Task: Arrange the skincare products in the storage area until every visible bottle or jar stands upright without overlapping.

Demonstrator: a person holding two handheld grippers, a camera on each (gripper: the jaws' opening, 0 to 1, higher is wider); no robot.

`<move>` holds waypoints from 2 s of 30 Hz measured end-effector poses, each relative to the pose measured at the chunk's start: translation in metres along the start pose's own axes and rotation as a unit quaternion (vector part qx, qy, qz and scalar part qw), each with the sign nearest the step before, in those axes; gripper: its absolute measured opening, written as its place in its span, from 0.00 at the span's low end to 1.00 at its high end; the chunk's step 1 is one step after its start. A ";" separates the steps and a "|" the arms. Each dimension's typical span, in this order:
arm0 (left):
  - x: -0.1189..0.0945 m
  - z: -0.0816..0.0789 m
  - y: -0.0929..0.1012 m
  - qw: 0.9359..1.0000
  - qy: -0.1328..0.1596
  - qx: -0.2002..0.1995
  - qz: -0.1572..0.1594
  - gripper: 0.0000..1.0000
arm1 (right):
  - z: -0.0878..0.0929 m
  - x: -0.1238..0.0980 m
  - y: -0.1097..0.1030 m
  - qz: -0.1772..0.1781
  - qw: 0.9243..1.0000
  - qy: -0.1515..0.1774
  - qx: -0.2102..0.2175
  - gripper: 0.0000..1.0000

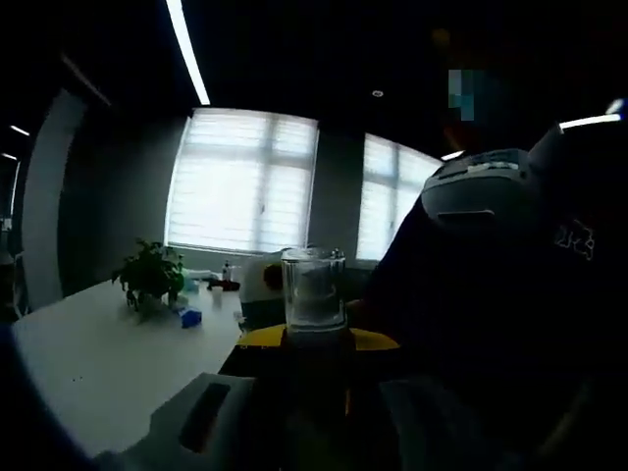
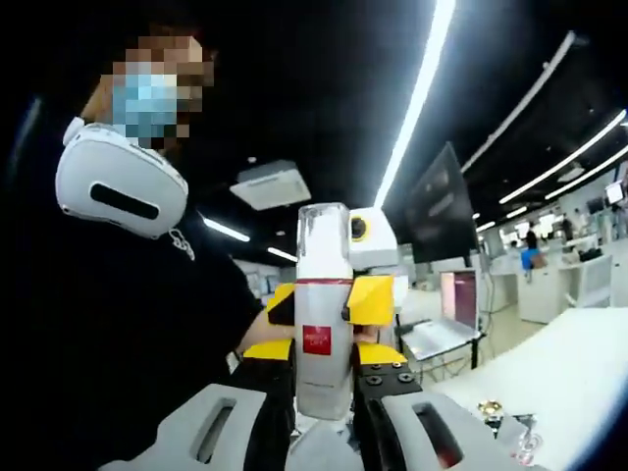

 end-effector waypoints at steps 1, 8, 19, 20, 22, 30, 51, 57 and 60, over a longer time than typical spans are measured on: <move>-0.001 0.000 -0.003 1.000 0.000 -0.001 -0.006 0.17 | 0.000 -0.001 0.001 0.004 1.000 -0.001 0.004 0.12; -0.008 -0.007 -0.042 0.990 0.036 0.000 -0.136 0.24 | -0.007 -0.016 0.036 0.115 0.992 0.001 -0.054 0.11; -0.027 -0.021 -0.082 0.924 0.146 -0.018 -0.353 0.27 | -0.012 -0.024 0.087 0.362 0.909 -0.096 -0.182 0.12; -0.027 -0.022 -0.082 0.923 0.147 -0.015 -0.356 0.26 | -0.012 -0.024 0.087 0.366 0.907 -0.099 -0.185 0.12; -0.028 -0.026 -0.083 0.917 0.155 -0.008 -0.367 0.26 | -0.013 -0.018 0.087 0.379 0.896 -0.107 -0.206 0.12; -0.035 -0.028 -0.085 0.908 0.160 0.010 -0.387 0.21 | -0.009 -0.013 0.091 0.396 0.881 -0.125 -0.226 0.13; 0.002 0.016 -0.048 0.979 -0.079 0.017 -0.186 0.21 | 0.024 -0.017 0.045 0.059 0.985 -0.138 -0.082 0.14; 0.003 0.006 -0.050 0.979 -0.052 0.075 -0.182 0.22 | 0.017 -0.019 0.049 0.078 0.987 -0.097 -0.097 0.12; -0.002 0.012 -0.053 0.976 -0.056 0.072 -0.198 0.26 | 0.020 -0.020 0.053 0.085 0.987 -0.095 -0.095 0.12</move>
Point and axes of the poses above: the point that each gripper's makers call its tool centre point, and the gripper's own axes: x roughly forward along the fingers, y roughly to its right, z roughly out of its underside, the point moved 2 cm from there along -x, roughly backward along the fingers, and after that the axes turned 8 degrees about -x, right-handed, at the moved point
